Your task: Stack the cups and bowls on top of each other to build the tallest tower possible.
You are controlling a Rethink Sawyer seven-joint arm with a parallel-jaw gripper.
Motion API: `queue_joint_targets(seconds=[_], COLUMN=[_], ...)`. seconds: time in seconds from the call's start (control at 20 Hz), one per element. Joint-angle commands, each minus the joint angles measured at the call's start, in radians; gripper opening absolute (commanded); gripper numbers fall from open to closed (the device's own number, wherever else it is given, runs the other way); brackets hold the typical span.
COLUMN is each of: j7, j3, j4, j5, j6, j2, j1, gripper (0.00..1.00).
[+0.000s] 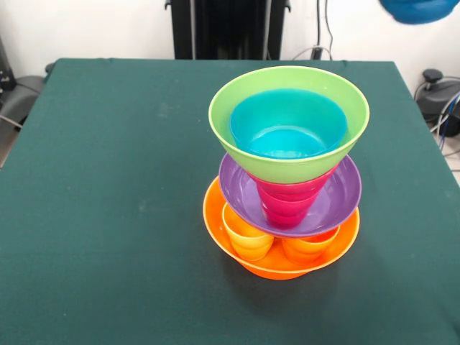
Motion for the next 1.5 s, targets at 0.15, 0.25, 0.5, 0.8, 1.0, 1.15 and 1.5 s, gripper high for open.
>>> queue_joint_targets(seconds=[0.15, 0.25, 0.5, 0.8, 1.0, 1.15, 1.5], j7=[-0.079, -0.095, -0.154, -0.184, -0.219, -0.242, -0.266], j3=[0.059, 0.049, 0.011, -0.012, -0.024, -0.035, -0.02], j4=[-0.243, -0.309, -0.487, -0.523, -0.521, -0.533, -0.483], j5=[-0.088, -0.082, -0.045, -0.037, -0.042, -0.039, -0.044], j6=[0.098, 0.131, 0.222, 0.197, 0.187, 0.197, 0.173], j2=[0.176, 0.206, 0.281, 0.327, 0.334, 0.341, 0.326], j1=[-0.075, -0.092, -0.146, -0.173, -0.186, -0.197, -0.196], gripper=[0.0, 0.0, 0.0, 0.0, 0.0, 0.0, 0.0])
